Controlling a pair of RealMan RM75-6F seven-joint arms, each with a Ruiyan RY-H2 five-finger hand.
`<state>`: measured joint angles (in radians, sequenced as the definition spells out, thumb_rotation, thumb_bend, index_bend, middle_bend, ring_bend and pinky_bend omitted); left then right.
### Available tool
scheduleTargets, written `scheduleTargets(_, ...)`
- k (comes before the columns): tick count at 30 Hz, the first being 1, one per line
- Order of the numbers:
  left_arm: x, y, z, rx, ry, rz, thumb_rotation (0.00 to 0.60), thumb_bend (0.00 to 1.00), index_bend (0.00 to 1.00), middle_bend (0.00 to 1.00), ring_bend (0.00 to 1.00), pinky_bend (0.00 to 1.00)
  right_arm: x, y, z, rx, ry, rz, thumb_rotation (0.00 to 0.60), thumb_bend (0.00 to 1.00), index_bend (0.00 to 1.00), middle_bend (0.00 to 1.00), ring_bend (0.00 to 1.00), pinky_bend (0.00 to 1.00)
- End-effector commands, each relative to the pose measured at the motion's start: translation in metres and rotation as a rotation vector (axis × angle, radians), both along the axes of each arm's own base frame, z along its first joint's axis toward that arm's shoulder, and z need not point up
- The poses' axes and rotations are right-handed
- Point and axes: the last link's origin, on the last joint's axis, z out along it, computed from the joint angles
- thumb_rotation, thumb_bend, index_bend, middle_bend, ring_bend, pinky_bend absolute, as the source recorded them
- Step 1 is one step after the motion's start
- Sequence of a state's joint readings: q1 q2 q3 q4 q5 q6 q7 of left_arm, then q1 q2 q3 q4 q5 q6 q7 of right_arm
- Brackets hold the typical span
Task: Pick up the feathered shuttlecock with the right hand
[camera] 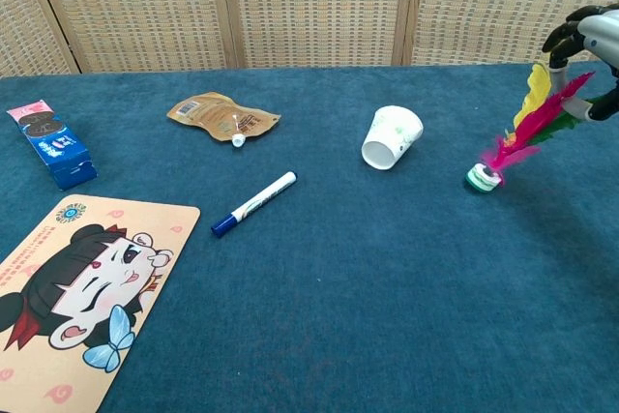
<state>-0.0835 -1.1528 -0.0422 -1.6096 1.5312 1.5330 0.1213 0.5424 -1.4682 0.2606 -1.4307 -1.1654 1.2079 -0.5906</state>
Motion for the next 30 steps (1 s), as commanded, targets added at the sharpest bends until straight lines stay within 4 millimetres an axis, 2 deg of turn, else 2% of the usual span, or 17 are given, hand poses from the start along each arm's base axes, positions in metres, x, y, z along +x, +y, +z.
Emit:
scheduleTargets(1,0.0,0.0,0.0,0.0,0.0,0.001,0.6,0.15,0.0,0.0,0.0,0.0,0.001,0.001,-0.003,0.005,0.012,0.005,0.6,0.43,0.59,0.18,0.0,0.06)
scheduleTargets(13,0.001,-0.001,0.0,-0.001,0.001,-0.006,0.6,0.15,0.0,0.0,0.0,0.0,0.006,0.002,0.005,-0.024,0.024,0.014,0.6,0.43,0.59,0.18,0.0,0.06)
scheduleTargets(22,0.001,-0.001,0.0,0.002,0.001,-0.006,0.6,0.15,0.0,0.0,0.0,0.0,0.006,0.005,-0.005,0.003,0.031,0.013,0.6,0.43,0.59,0.18,0.0,0.06)
scheduleTargets(24,0.001,-0.001,0.0,0.001,0.002,-0.004,0.6,0.15,0.0,0.0,0.0,0.0,0.006,0.006,-0.009,0.025,0.036,0.017,0.6,0.42,0.55,0.17,0.0,0.06)
scheduleTargets(30,0.001,0.0,0.001,0.004,-0.001,-0.005,0.6,0.15,0.0,0.0,0.0,0.0,0.006,0.007,-0.01,0.03,0.041,0.019,0.6,0.32,0.23,0.0,0.0,0.06)
